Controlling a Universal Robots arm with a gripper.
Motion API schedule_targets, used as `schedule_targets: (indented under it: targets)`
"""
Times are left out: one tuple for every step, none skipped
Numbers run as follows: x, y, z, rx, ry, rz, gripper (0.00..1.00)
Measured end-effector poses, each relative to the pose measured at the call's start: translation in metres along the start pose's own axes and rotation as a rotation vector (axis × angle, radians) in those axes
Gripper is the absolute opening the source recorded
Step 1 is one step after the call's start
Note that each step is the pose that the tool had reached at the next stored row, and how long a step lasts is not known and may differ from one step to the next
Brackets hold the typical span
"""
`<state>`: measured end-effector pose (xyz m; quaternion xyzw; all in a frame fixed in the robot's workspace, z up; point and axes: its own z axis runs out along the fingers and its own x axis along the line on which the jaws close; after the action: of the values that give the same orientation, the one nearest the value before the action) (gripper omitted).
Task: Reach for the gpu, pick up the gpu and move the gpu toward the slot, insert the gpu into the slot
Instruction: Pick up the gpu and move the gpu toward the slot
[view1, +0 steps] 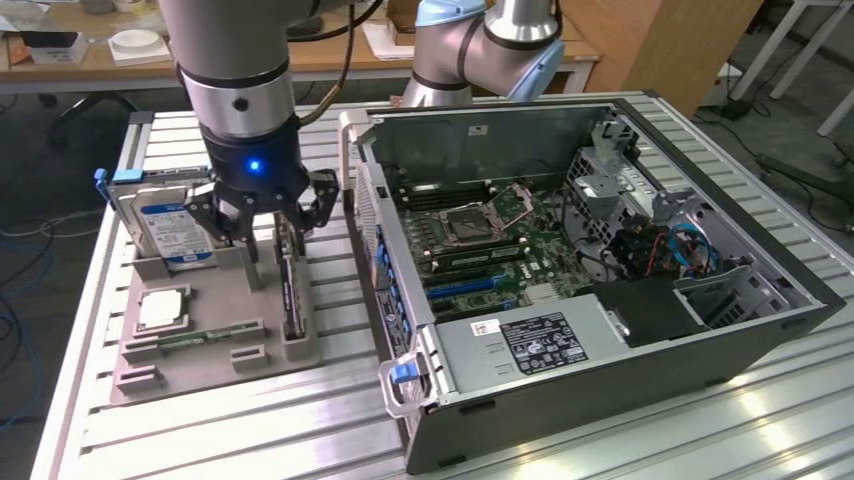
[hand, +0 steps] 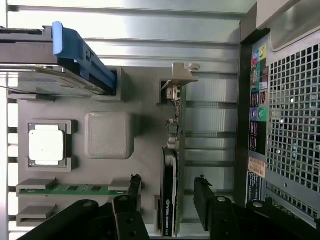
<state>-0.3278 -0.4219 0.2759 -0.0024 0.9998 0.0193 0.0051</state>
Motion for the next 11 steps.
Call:
schedule_targets:
  targets:
    - [0.000, -0.0008, 0.0018, -0.0001, -0.0003, 0.000, 0.55]
    - [0.000, -0.0019, 0.0035, 0.0001, -0.0003, 0.000, 0.55]
    - [0.000, -0.0031, 0.0053, 0.0000, -0.0004, 0.000, 0.55]
    - [0.000, -0.0040, 0.0071, 0.0000, -0.0004, 0.000, 0.55]
    - [0.000, -0.0047, 0.0090, 0.0001, -0.0004, 0.000, 0.55]
    - [0.000, -0.0049, 0.0108, 0.0000, -0.0005, 0.000, 0.55]
    - [0.000, -0.0050, 0.0126, 0.0001, -0.0005, 0.000, 0.55]
    - [0.000, -0.0051, 0.0143, 0.0001, -0.0006, 0.001, 0.55]
    - [0.000, -0.0052, 0.0161, 0.0001, -0.0006, 0.001, 0.55]
    - [0.000, -0.0053, 0.0180, 0.0007, -0.0006, 0.002, 0.55]
    - [0.000, -0.0051, 0.0195, 0.0026, -0.0006, 0.002, 0.55]
